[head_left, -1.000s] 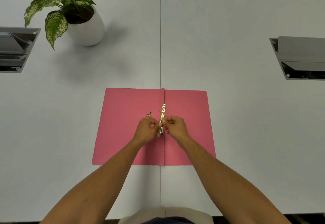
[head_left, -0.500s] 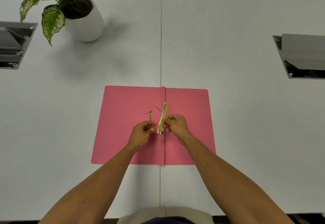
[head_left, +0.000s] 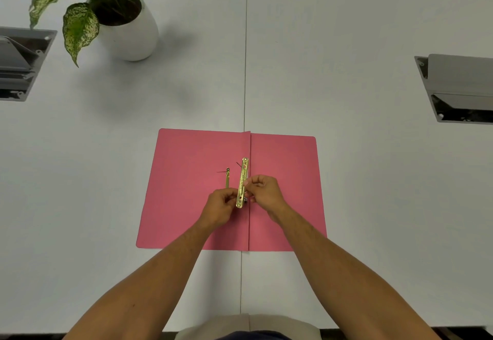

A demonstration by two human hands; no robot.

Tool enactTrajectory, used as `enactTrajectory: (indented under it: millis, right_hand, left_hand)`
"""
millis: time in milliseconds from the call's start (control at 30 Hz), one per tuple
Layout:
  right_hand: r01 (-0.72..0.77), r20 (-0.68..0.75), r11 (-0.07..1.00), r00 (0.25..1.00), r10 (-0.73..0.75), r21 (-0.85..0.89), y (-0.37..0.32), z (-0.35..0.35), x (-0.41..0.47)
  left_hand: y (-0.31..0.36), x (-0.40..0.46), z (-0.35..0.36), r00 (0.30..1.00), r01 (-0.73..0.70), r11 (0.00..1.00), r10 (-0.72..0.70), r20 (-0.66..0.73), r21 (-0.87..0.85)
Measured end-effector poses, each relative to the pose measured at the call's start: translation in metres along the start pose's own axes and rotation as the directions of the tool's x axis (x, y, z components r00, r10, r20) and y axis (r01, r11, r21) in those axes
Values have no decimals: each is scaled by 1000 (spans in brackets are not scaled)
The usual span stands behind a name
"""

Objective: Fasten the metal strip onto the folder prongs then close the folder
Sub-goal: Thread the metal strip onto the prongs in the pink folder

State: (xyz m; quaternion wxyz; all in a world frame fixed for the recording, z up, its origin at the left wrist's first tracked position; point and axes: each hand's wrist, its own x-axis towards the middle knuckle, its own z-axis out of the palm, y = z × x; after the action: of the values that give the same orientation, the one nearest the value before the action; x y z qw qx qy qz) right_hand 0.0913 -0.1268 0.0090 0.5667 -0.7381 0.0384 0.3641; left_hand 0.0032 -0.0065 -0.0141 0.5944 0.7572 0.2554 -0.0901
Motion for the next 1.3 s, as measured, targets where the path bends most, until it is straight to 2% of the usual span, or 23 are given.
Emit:
enactTrajectory:
  millis: [367,633,800,1300]
  right_hand:
    - [0,-29,1000,1000,-1,-5,3,-4,4]
    - [44,9,998,999,-43,-42,3,-2,4]
    - [37,-34,999,999,-38,-39,4,-3,5]
    - [37,-49,995,998,-41,-94,2,-2,6]
  left_hand:
    - [2,2,1,1000,3,1000,-3,10,-23]
    - [2,4,2,1000,8,1000,-9,9,6]
    - [2,3,0,1000,-4,1000,5,30,-25]
    - [-1,5,1,999,9,1000,-8,35,-14]
